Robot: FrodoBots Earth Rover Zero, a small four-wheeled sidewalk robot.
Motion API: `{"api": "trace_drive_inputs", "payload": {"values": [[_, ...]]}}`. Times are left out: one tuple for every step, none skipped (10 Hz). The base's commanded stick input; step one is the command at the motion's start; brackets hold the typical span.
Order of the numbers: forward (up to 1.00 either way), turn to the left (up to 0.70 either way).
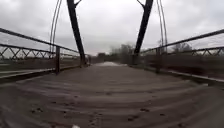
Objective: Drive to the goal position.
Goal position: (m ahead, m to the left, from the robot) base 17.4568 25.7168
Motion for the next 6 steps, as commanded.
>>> {"api": "trace_drive_inputs", "payload": {"values": [[0.70, 0.00], [0.70, 0.00], [0.70, 0.00], [0.70, 0.00], [0.70, 0.00], [0.70, 0.00]]}}
